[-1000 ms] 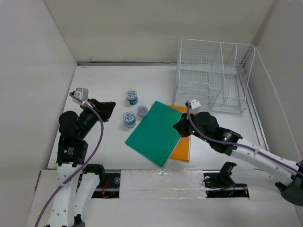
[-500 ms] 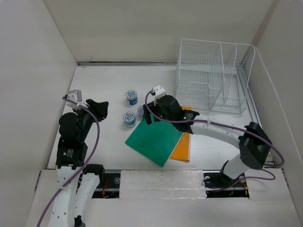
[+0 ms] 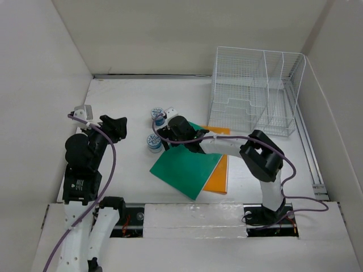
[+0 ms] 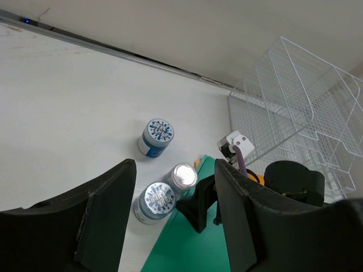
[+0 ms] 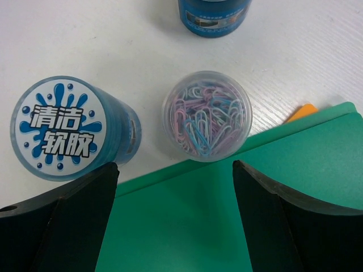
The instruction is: Organize the desk
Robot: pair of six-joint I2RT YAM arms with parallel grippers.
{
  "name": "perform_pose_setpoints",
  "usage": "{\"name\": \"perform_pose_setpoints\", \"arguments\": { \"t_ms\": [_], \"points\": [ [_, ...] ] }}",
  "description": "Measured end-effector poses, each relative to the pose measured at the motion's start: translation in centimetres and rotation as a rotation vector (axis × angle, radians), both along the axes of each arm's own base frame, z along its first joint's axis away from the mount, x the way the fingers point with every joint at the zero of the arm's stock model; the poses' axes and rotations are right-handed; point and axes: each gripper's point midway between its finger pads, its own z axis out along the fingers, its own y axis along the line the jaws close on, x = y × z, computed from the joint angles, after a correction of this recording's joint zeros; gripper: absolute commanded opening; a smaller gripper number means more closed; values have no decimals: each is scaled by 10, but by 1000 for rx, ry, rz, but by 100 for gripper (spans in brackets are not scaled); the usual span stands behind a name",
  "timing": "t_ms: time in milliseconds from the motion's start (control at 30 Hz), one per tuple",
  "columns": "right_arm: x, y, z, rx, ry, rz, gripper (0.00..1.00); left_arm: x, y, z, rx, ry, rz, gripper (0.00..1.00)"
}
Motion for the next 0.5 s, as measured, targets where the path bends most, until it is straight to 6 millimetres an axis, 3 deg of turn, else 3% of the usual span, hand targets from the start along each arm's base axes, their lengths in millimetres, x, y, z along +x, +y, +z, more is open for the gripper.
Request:
{"name": "perform_pose_setpoints", "arguments": {
  "t_ms": [333,500],
  "points": [
    [8,0,-5,2,-11,-11,87,3,2,-2,5,12,10,55],
    [15,5,-19,-21,-7,-6,86,10,0,-9,7,31,3,57]
  ]
}}
